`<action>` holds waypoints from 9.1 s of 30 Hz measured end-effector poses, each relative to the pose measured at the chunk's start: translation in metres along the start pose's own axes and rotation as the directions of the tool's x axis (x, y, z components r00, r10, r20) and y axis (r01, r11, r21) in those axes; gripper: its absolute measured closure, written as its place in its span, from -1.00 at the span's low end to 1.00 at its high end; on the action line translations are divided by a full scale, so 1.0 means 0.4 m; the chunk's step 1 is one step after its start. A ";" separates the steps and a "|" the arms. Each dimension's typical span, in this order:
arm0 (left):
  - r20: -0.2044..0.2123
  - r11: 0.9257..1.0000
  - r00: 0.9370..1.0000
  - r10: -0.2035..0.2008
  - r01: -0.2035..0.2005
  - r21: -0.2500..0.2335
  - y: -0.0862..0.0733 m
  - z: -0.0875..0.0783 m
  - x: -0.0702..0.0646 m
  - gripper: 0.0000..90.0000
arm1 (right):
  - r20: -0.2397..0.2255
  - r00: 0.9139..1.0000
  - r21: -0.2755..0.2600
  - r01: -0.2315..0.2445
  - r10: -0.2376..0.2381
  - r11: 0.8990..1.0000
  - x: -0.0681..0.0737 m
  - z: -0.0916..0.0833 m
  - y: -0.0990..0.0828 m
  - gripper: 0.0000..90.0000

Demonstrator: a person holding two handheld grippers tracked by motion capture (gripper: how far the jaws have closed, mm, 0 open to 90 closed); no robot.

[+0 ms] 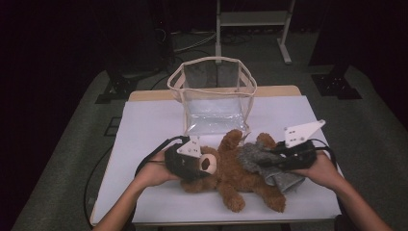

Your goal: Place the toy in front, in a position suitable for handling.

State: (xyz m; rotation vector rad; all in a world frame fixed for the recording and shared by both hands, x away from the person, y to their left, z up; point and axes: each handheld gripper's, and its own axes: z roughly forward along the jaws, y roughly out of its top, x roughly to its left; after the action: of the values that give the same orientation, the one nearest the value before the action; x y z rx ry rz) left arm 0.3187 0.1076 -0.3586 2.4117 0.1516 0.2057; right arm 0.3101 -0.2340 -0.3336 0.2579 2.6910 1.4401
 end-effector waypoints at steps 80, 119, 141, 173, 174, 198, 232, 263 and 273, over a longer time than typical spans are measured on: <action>-0.070 0.996 0.994 -0.083 0.084 0.010 -0.007 0.030 0.031 -0.24 | 0.054 0.998 0.027 -0.039 0.038 0.999 -0.049 0.054 -0.028 0.65; -0.044 0.997 0.996 -0.073 0.073 -0.002 0.006 0.016 0.042 -0.26 | 0.068 0.996 0.097 -0.059 0.053 0.994 -0.066 0.068 -0.026 0.65; -0.046 0.994 0.993 -0.108 0.107 -0.028 0.027 0.019 0.058 -0.10 | -0.090 0.996 0.159 0.038 -0.024 0.987 0.027 0.174 0.019 0.65; -0.021 1.000 1.000 -0.011 0.011 -0.015 0.033 0.021 0.023 -0.41 | 0.063 0.994 0.074 -0.089 0.084 0.993 -0.064 0.067 -0.040 0.65; -0.014 1.000 1.000 -0.011 0.011 -0.007 0.035 0.024 0.024 -0.39 | 0.062 0.995 0.074 -0.086 0.082 0.994 -0.060 0.066 -0.041 0.65; 0.029 1.000 0.999 0.015 -0.015 -0.003 0.009 0.033 -0.001 -0.09 | 0.146 0.980 0.106 -0.151 0.135 0.983 -0.118 0.019 -0.093 0.65; 0.043 1.000 0.999 0.025 -0.024 -0.014 0.014 0.038 0.009 -0.10 | 0.105 0.987 0.064 -0.126 0.119 0.990 -0.139 0.037 -0.037 0.65; 0.023 0.999 0.999 -0.024 0.025 -0.043 0.022 0.034 0.041 -0.14 | 0.034 0.998 0.104 -0.065 0.061 0.992 -0.117 0.111 0.010 0.65; 0.028 0.998 0.999 -0.043 0.044 -0.043 0.007 -0.005 0.045 -0.24 | 0.052 0.991 0.090 -0.128 0.124 0.988 -0.108 0.069 -0.053 0.65</action>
State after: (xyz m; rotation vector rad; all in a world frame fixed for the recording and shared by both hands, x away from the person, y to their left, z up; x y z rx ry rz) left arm 0.3360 0.1099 -0.3533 2.3638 0.1853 0.1550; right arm 0.3543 -0.2311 -0.3671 0.4700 2.7530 1.3222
